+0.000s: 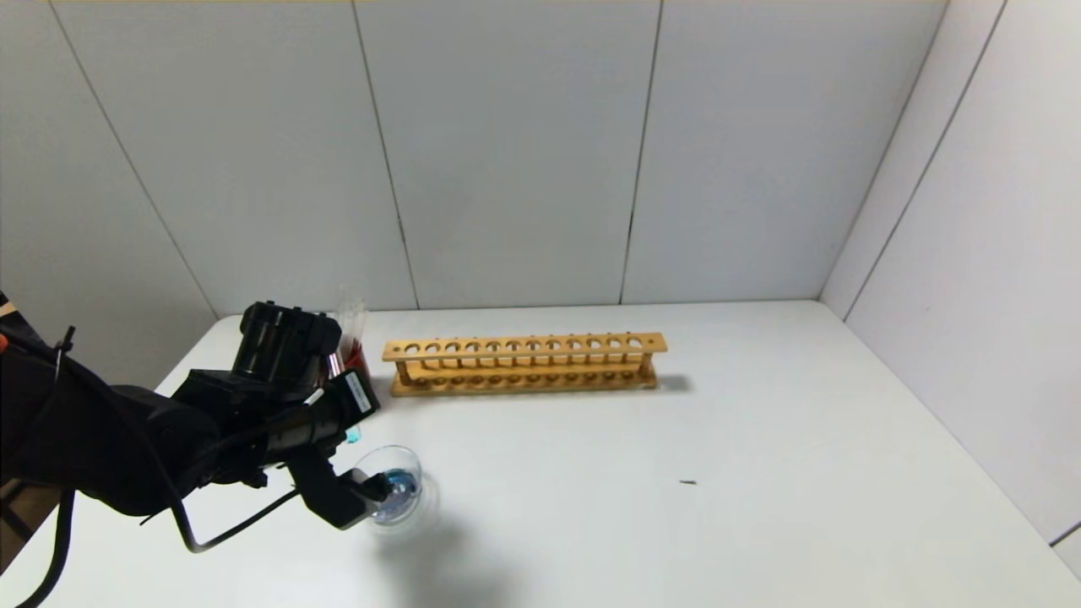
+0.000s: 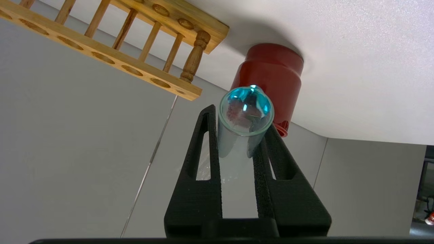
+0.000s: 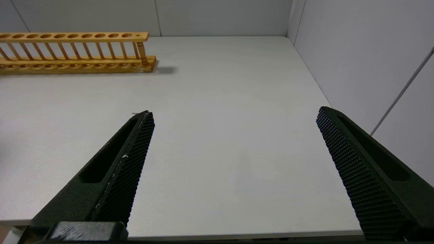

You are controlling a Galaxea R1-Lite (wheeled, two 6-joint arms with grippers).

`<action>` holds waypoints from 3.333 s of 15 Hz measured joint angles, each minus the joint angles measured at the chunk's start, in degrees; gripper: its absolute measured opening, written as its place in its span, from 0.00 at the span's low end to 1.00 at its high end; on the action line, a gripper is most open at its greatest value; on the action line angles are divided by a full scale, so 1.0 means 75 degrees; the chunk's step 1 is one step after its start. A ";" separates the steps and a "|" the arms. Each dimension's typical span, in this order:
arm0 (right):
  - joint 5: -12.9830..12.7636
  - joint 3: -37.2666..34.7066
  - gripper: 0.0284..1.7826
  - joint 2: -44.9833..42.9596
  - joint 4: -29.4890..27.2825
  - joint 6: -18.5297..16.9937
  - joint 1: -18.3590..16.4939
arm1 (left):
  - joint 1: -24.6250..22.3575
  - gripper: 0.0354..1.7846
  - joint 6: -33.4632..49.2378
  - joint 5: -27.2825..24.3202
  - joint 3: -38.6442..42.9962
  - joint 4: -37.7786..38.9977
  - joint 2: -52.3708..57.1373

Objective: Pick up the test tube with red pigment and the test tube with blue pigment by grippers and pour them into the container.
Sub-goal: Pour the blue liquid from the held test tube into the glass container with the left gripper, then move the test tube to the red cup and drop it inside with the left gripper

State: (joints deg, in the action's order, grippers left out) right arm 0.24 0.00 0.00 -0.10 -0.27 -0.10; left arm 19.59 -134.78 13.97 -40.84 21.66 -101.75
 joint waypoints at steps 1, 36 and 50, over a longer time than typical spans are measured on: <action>-0.0003 0.0000 0.98 0.0000 0.0000 0.0003 0.0000 | 0.0003 0.16 -0.0011 -0.0003 0.0003 0.0000 0.0007; 0.0000 0.0000 0.98 0.0000 0.0000 0.0000 0.0000 | -0.0062 0.16 1.0687 -0.1907 0.0814 -0.0059 0.2822; 0.0000 0.0000 0.98 0.0000 0.0000 0.0000 0.0000 | -0.1323 0.16 1.7159 -0.3986 -0.0140 0.2528 0.1744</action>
State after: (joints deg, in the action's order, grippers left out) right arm 0.24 0.00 0.00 -0.10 -0.27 -0.10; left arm 9.67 -6.08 -15.92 -41.89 40.62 -88.67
